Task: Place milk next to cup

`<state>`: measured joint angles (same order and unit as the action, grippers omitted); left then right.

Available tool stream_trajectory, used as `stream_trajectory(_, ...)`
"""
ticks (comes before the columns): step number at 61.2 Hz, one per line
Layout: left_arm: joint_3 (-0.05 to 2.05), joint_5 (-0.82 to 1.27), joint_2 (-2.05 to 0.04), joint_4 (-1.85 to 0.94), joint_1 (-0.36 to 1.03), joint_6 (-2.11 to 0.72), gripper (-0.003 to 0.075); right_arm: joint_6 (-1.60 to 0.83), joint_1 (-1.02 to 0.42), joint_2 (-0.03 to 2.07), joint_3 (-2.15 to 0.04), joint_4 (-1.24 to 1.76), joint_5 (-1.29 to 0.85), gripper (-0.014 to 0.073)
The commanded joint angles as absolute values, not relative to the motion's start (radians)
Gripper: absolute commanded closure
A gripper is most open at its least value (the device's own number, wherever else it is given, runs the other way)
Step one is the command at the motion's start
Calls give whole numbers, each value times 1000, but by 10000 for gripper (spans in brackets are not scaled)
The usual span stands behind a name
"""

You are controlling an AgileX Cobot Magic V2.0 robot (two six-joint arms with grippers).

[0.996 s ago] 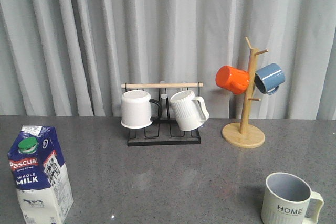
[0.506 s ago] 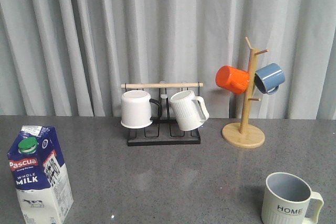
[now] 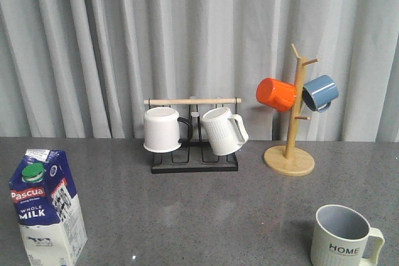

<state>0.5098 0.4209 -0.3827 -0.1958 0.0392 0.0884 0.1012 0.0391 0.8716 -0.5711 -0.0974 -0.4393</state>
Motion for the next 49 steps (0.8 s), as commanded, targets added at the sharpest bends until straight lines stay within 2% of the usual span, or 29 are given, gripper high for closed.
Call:
stream_trajectory(1, 544, 345, -417, -200, 42, 85, 392, 98, 45, 949, -606, -121, -304, 178)
stream_trajectory(24, 544, 345, -418, -199, 42, 75, 392, 104, 48, 1193, -606, -137, -95, 178)
stream_trajectory(49, 541, 344, -418, -199, 42, 75, 392, 105, 109, 1249, -619, -128, -16, 178)
